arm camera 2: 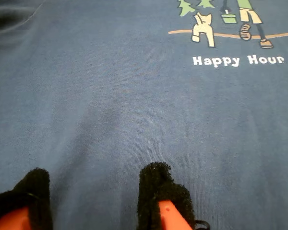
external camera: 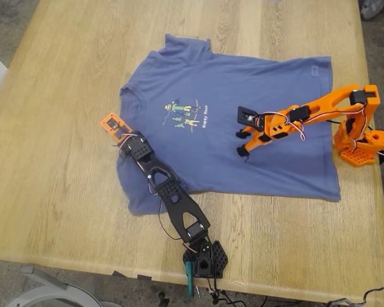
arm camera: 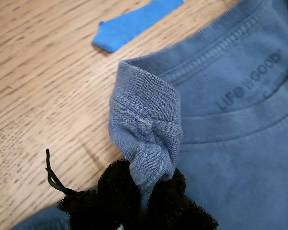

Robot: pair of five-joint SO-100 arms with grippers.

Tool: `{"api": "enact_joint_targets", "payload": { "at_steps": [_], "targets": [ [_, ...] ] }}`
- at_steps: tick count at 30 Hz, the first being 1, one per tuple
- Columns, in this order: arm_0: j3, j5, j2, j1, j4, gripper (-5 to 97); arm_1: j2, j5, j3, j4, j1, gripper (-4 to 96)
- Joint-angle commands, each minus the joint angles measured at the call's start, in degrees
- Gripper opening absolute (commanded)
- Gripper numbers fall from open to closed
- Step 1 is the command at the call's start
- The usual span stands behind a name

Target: Fold a T-shirt

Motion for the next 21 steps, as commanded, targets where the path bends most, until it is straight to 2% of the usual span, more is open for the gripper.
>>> {"api": "enact_joint_targets", "payload": {
  "at_steps": [1, 15, 17, 21],
  "targets": [
    [-6.7, -0.4, 4.4, 1.1, 2.0, 0, -0.4, 0.5, -3.3, -1.3, -0.1, 28.2],
    [-17.9, -0.3, 3.3, 0.5, 12.8, 0, -7.7, 1.7, -4.0, -5.3, 0.0, 27.2],
    [-25.2, -0.3, 0.2, 0.5, 17.2, 0, -9.1, 1.8, -4.2, -6.1, 0.0, 27.2],
    [-52.9, -0.1, -14.6, -0.4, 32.2, 0, -11.7, 2.3, -4.8, -7.4, -0.1, 27.4]
  ]
}}
